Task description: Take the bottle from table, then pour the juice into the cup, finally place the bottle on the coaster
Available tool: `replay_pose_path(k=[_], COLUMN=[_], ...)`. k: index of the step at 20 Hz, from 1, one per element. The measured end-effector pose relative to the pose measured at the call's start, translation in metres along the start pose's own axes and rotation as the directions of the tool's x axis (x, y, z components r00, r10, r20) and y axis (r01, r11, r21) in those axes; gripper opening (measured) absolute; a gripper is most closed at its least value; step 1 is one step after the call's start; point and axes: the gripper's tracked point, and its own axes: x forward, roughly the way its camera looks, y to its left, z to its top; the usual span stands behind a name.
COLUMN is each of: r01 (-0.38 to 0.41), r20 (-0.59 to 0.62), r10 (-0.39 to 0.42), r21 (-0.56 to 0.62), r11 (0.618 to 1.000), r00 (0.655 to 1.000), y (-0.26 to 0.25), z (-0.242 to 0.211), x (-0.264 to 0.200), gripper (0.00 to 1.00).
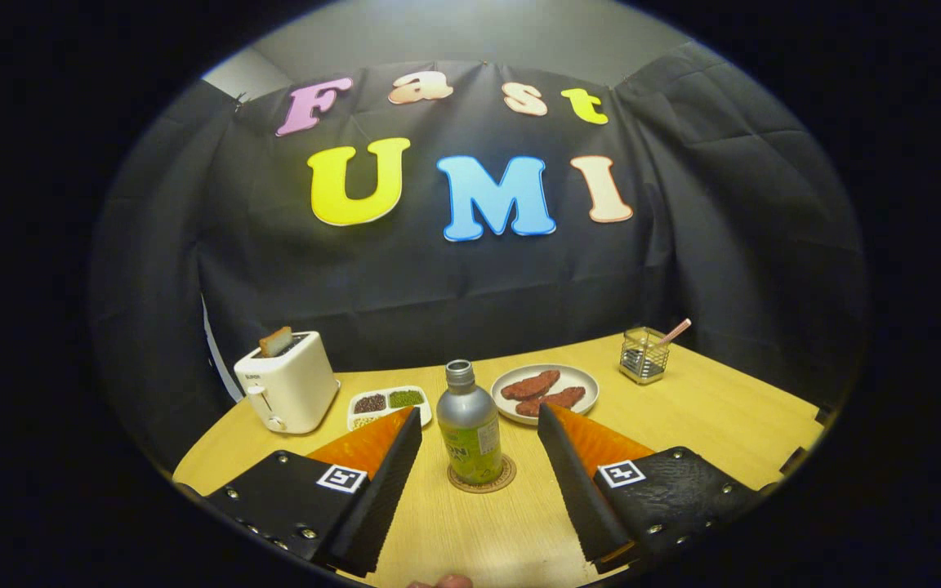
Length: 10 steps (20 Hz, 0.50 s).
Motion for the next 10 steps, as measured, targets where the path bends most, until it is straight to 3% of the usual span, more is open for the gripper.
replay_pose_path(k=[10], r01=[-0.118], r20=[0.132], r10=[0.132], r21=[-0.110], r11=[0.987], r00=[0.982], y=[0.019], z=[0.073], x=[-0.090], gripper=[0.88])
